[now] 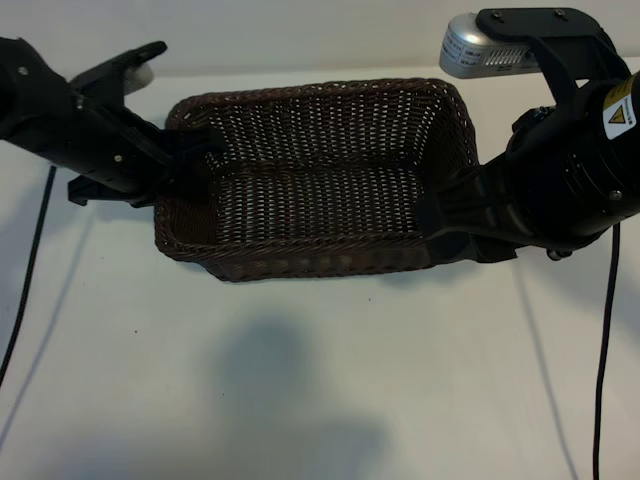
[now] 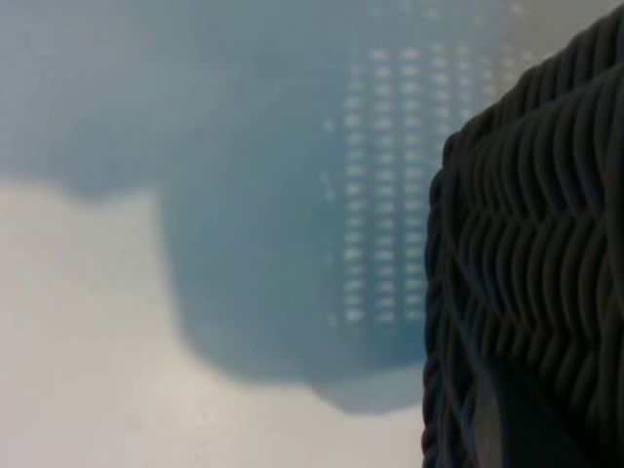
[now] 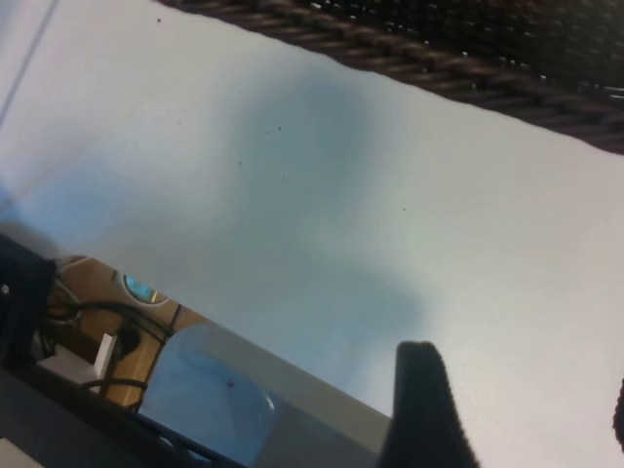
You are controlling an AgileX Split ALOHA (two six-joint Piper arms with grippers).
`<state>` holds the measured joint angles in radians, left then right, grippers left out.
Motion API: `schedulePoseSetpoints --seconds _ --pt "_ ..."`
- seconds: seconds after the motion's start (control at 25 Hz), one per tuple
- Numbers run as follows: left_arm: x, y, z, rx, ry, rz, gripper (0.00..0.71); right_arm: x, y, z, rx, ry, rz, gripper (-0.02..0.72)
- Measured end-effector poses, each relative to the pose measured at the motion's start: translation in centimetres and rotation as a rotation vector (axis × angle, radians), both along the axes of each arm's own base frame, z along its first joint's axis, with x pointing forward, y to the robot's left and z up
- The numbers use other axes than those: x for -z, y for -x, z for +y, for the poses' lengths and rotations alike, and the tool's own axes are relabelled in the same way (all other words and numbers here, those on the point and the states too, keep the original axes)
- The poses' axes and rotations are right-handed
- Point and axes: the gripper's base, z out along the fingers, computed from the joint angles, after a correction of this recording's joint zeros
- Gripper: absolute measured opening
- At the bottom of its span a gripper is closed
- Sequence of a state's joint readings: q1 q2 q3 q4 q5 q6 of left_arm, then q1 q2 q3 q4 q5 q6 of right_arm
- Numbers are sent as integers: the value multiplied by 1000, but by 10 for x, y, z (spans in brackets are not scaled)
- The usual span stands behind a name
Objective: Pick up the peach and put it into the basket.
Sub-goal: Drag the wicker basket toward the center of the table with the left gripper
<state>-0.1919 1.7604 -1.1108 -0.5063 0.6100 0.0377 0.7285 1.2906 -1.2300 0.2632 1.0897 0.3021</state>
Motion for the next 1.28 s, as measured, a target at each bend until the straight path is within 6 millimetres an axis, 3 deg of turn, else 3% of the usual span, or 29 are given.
schedulePoseSetpoints --seconds 0.4,0.72,0.8,1.08,1.28 --pt "34 -10 -8 41 -26 64 103 0 0 0 0 0 0 465" --pt "41 -13 -8 32 -28 61 122 0 0 0 0 0 0 465" --pt "40 -13 -8 23 -18 60 186 0 0 0 0 0 0 465" --pt "34 -14 -10 -4 15 55 541 0 0 0 0 0 0 465" --pt "12 -8 -9 -5 17 24 588 0 0 0 0 0 0 465"
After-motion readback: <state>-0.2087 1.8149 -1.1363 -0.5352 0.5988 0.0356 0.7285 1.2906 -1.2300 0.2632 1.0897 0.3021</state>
